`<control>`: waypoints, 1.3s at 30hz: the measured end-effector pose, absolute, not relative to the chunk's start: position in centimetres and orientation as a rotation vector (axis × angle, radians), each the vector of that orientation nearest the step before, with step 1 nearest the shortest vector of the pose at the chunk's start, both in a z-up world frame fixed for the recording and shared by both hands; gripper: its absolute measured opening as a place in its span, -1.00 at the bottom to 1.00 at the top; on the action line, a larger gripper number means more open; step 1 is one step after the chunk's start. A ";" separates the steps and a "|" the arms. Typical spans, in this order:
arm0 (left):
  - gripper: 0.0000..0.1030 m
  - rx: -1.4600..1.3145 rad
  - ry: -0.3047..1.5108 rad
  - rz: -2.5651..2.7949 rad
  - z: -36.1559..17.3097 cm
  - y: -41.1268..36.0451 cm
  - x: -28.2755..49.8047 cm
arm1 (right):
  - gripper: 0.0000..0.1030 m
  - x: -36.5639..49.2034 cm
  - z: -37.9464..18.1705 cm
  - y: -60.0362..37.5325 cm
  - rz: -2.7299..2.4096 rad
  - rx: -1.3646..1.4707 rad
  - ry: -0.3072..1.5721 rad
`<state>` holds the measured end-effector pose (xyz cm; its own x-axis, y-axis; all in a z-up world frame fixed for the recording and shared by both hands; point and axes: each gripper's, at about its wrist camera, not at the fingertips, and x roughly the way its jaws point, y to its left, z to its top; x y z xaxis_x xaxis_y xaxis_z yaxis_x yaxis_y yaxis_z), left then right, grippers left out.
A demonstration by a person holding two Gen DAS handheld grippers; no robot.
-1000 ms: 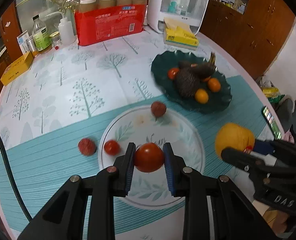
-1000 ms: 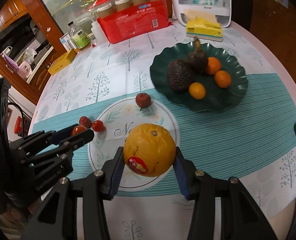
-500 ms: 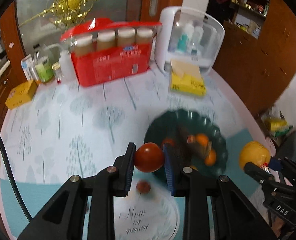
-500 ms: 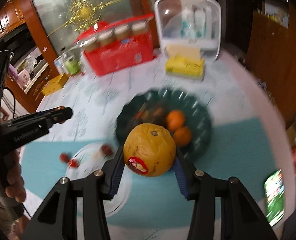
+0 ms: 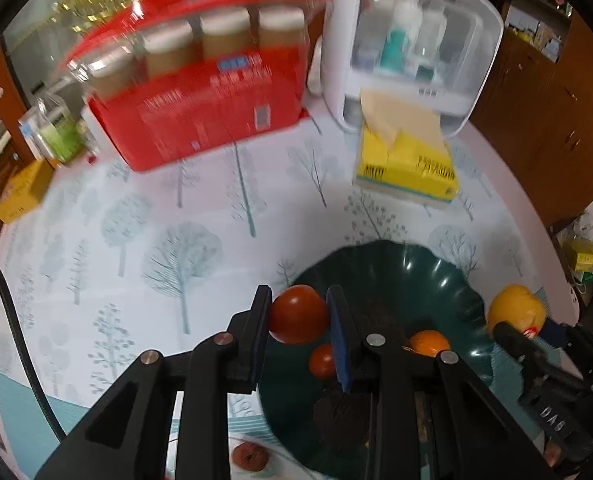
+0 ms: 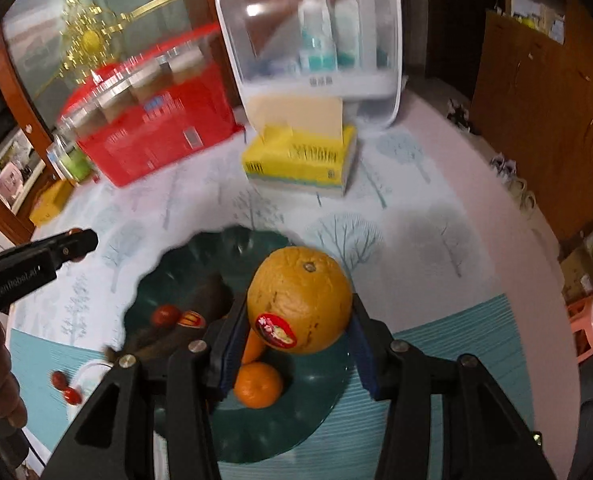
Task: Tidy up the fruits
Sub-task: 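Carry tomato and grapefruit onto the green plate and open both tools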
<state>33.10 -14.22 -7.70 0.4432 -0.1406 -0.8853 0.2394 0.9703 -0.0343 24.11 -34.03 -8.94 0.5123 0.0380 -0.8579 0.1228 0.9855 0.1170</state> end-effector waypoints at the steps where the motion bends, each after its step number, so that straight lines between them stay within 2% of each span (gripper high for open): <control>1: -0.49 0.102 1.103 -0.241 -8.4 -14.6 33.3 | -0.08 24.3 -9.8 -34.0 -0.045 0.171 1.052; 14: -0.45 0.185 1.214 -0.273 -15.0 -17.6 34.9 | -0.05 27.3 -14.1 -32.4 0.007 0.125 1.073; 15: -0.34 0.186 1.217 -0.275 -15.1 -17.7 34.8 | -0.05 27.4 -14.1 -32.2 0.015 0.120 1.066; 16: -0.11 0.184 1.220 -0.276 -15.3 -17.7 34.8 | -0.05 27.4 -14.1 -32.0 0.023 0.115 1.054; 18: 0.22 0.181 1.208 -0.271 -15.2 -17.6 34.8 | -0.01 27.3 -14.0 -31.5 0.030 0.091 1.039; 24: 0.47 0.201 1.154 -0.242 -14.0 -17.2 34.1 | 0.03 27.1 -13.6 -31.3 0.029 0.093 1.012; 39: 0.51 0.118 1.131 -0.194 -12.2 -14.4 32.4 | 0.03 26.4 -12.7 -31.4 0.025 0.148 0.982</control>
